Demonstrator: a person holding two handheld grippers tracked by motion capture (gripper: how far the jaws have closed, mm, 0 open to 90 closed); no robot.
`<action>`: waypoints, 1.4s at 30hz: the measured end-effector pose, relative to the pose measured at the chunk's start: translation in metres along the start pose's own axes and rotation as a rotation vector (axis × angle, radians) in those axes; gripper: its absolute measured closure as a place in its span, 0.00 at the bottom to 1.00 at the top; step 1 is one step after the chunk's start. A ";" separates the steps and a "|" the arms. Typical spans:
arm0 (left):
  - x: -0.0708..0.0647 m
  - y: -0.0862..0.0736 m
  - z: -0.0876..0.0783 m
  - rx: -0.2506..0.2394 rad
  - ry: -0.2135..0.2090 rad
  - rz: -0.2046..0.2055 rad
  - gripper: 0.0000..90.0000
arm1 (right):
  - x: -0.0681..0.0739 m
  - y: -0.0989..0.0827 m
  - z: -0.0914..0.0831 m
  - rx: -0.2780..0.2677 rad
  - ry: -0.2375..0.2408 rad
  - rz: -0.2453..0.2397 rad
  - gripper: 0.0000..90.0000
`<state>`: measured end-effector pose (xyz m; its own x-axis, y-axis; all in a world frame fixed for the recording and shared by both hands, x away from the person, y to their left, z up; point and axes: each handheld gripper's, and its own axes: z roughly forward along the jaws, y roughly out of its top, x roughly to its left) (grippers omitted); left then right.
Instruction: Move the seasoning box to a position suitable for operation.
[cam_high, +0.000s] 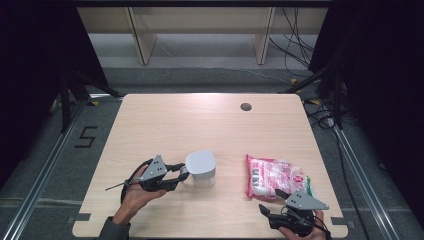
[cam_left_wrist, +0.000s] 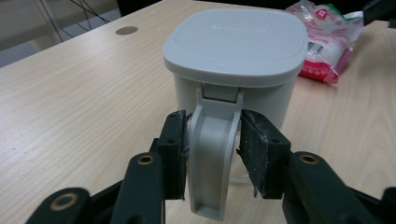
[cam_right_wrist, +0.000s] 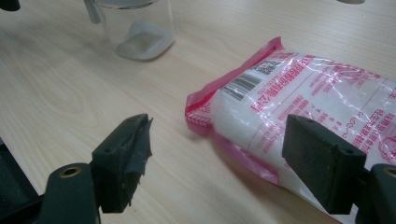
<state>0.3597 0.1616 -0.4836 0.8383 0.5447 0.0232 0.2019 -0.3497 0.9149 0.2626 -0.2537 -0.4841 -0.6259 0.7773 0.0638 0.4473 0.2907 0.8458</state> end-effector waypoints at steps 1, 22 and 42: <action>0.001 0.000 0.000 -0.002 -0.004 0.024 0.70 | -0.001 0.000 0.000 -0.002 -0.011 -0.026 0.27; -0.009 0.012 0.029 -0.044 0.034 -0.083 0.76 | -0.001 0.000 0.000 -0.003 -0.002 -0.013 0.28; 0.010 0.020 0.057 -0.010 0.098 -0.032 0.74 | -0.002 0.000 0.001 0.001 -0.004 -0.024 0.28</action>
<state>0.4008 0.1166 -0.4885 0.7776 0.6279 0.0327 0.2224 -0.3233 0.9198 0.2646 -0.2553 -0.4845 -0.6337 0.7725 0.0412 0.4327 0.3098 0.8466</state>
